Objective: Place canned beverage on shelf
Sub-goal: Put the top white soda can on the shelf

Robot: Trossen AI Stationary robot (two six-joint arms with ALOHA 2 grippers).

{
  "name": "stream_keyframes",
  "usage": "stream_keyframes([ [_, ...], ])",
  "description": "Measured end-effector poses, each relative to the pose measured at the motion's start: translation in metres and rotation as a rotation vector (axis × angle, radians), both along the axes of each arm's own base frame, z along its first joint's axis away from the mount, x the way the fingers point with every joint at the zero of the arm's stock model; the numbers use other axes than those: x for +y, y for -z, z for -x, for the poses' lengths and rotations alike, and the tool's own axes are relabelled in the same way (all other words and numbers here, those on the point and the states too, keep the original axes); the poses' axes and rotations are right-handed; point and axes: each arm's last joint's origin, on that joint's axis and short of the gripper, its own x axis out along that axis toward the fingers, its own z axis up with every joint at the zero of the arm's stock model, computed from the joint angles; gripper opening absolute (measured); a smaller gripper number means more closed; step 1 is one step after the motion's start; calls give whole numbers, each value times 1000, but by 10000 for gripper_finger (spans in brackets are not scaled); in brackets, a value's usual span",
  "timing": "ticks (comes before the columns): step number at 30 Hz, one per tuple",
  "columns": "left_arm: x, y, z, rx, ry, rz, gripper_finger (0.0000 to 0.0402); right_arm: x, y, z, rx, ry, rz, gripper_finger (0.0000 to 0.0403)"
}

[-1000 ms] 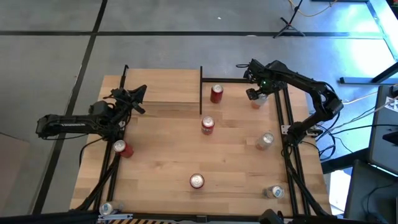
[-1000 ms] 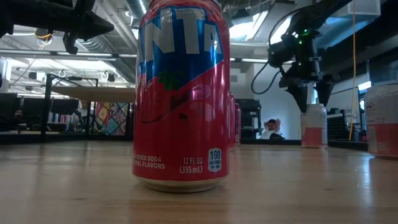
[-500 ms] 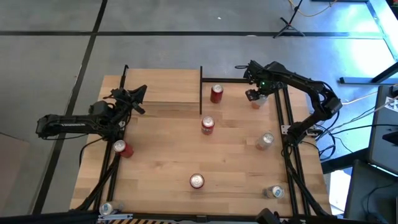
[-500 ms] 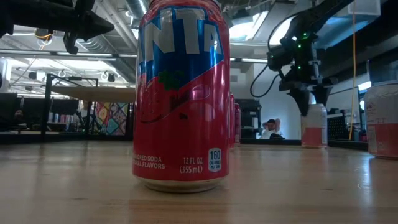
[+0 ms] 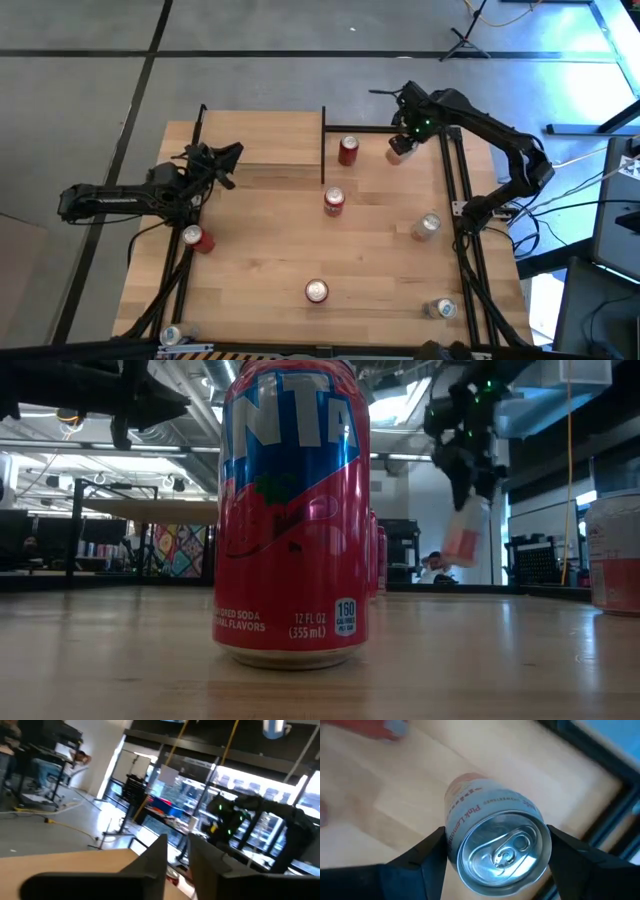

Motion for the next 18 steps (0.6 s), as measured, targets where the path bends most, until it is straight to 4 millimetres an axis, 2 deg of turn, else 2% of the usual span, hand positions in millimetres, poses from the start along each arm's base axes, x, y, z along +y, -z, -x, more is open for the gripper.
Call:
stream_keyframes([
  [3,-1,2,-2,4,70,11,121,14,-9,-15,-62,-148,-18,265],
  [9,-4,6,-9,41,197,8,173,51,-9,-50,-112,-403,17,260],
  [14,-4,11,-16,90,241,12,189,77,3,-74,-54,-566,40,265],
  [18,-4,15,-21,122,272,17,190,89,18,-87,6,-623,12,265],
])
